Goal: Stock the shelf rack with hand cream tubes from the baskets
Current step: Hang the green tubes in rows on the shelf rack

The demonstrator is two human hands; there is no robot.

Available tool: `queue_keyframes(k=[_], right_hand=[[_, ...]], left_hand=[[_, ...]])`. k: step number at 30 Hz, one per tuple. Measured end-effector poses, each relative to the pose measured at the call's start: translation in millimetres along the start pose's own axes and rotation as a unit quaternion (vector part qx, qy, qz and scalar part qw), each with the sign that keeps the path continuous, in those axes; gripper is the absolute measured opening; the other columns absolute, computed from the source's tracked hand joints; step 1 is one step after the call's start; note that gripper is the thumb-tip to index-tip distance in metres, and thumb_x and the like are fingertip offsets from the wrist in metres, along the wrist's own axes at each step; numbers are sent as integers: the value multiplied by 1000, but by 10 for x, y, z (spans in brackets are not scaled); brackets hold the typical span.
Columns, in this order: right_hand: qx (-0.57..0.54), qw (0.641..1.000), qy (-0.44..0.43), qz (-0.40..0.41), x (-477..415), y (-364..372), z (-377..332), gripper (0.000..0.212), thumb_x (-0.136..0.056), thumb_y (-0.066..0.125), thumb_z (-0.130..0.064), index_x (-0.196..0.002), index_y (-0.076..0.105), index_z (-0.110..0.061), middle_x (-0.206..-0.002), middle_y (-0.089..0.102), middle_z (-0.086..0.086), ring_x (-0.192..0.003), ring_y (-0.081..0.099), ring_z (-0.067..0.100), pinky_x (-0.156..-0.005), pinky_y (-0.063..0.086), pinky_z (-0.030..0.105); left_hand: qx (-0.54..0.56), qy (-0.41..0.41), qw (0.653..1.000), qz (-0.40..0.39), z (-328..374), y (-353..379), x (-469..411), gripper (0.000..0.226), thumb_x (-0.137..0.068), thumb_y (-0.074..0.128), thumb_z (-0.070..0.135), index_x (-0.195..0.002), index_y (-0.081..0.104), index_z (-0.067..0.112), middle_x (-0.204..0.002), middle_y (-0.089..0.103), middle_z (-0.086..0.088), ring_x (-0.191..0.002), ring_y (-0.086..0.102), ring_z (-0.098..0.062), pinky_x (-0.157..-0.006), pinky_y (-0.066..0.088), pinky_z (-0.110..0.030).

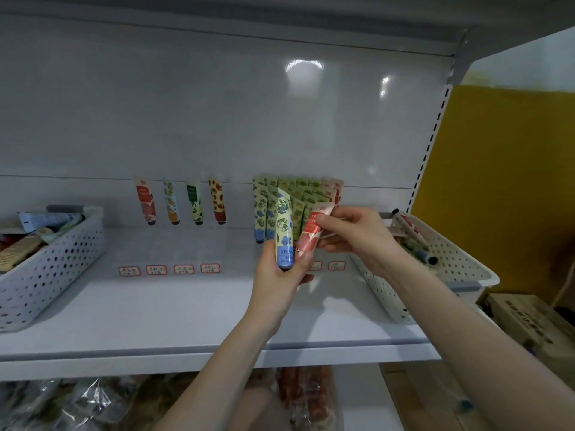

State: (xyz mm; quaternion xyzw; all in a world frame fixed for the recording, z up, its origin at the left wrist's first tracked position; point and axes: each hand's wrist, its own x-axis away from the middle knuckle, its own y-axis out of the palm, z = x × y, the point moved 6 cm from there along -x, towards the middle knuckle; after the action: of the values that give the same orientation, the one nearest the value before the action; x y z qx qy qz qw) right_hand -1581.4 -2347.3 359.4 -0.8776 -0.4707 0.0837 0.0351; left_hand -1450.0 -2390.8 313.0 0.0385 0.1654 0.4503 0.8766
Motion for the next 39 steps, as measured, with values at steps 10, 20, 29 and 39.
queue_keyframes(k=[10, 20, 29, 39], right_hand=[[44, 983, -40, 174, -458, -781, -135, 11, -86, 65, -9, -94, 63, -2, -85, 69, 14, -65, 68, 18, -63, 58, 24], [271, 943, -57, 185, -1176, -776, 152, 18, -89, 61, -13, -93, 64, 5, -88, 68, 20, -72, 63, 25, -60, 51, 23], [351, 924, -24, 149, -1342, -675, 392, 29, -88, 56, -7, -61, 49, -10, -82, 64, 19, -73, 59, 26, -58, 45, 27], [400, 906, -13, 140, -1425, -708, 467, 36, -91, 51, -6, -56, 41, -12, -66, 54, 7, -51, 44, 12, -41, 32, 14]], left_hand=[[25, -69, 996, 45, -150, -184, -182, 27, -98, 40, 29, -103, 56, 8, -82, 65, -2, -74, 65, -10, -64, 54, -28], [-9, -17, 998, 55, -191, -219, -319, 20, -89, 58, 12, -107, 50, 12, -75, 54, -6, -53, 51, -4, -51, 50, -20], [-19, -11, 998, 59, -229, -219, -408, 26, -88, 59, 11, -111, 49, 8, -76, 53, -7, -54, 50, -5, -49, 49, -20], [-15, -16, 998, 60, -271, -210, -416, 25, -88, 59, 8, -111, 48, 8, -73, 53, -6, -50, 50, -4, -48, 49, -20]])
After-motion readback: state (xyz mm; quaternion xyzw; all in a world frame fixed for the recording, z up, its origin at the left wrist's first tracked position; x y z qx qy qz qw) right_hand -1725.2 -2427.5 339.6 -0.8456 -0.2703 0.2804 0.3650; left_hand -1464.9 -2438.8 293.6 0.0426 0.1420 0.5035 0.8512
